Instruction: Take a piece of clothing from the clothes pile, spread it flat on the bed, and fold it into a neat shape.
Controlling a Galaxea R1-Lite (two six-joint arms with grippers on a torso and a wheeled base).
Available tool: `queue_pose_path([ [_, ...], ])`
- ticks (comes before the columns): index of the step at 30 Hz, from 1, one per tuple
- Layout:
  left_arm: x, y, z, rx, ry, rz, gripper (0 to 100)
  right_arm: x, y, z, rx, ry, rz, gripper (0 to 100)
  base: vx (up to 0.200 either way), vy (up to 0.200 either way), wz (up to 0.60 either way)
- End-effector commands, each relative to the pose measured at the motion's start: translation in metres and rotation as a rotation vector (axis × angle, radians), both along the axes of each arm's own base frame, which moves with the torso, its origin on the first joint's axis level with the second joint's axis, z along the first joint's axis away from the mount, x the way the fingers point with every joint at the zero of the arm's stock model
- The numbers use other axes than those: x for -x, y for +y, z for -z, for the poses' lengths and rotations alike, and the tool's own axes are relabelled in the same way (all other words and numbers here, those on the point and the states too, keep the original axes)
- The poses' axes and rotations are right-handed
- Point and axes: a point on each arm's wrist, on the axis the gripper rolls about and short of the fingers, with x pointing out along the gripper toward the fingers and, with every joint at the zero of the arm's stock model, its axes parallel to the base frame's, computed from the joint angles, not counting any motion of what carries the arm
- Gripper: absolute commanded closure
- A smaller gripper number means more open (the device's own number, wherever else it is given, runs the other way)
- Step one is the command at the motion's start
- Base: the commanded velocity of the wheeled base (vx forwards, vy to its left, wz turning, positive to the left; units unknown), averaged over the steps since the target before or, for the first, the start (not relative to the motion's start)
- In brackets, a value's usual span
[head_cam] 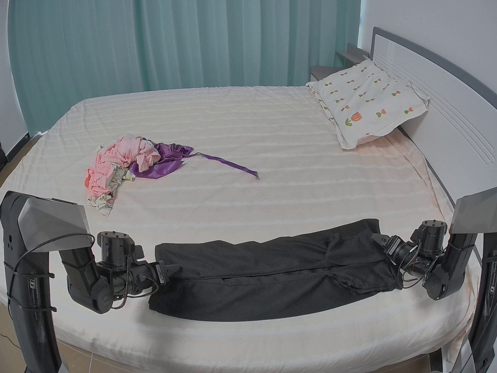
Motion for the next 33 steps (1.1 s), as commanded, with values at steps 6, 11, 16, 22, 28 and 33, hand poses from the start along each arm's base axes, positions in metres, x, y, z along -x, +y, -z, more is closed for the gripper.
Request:
queue_pose_path([
  [6, 0.004, 0.006, 0.001, -0.005, 0.013, -0.015, 100, 0.000, 0.000, 0.000, 0.000, 0.001, 0.000, 0, 0.000, 0.000, 0.00],
  [11, 0.006, 0.008, 0.000, -0.007, 0.016, -0.022, 100, 0.000, 0.000, 0.001, 0.000, 0.003, 0.000, 0, 0.000, 0.000, 0.00],
  [16, 0.007, 0.016, -0.008, -0.003, -0.002, -0.046, 100, 0.000, 0.000, 0.001, 0.000, 0.003, 0.000, 0, 0.000, 0.000, 0.00],
  [22, 0.011, 0.028, -0.019, -0.001, -0.018, -0.080, 100, 0.000, 0.000, 0.000, 0.000, 0.001, 0.000, 0, 0.000, 0.000, 0.00],
  [28, 0.013, 0.038, -0.023, -0.001, -0.022, -0.112, 100, 0.000, 0.000, -0.001, 0.000, -0.004, 0.001, 0, 0.000, 0.000, 0.00],
  [33, 0.017, 0.049, -0.028, 0.017, -0.024, -0.124, 100, 0.000, -0.001, -0.002, 0.000, -0.008, 0.003, 0, 0.000, 0.000, 0.00],
])
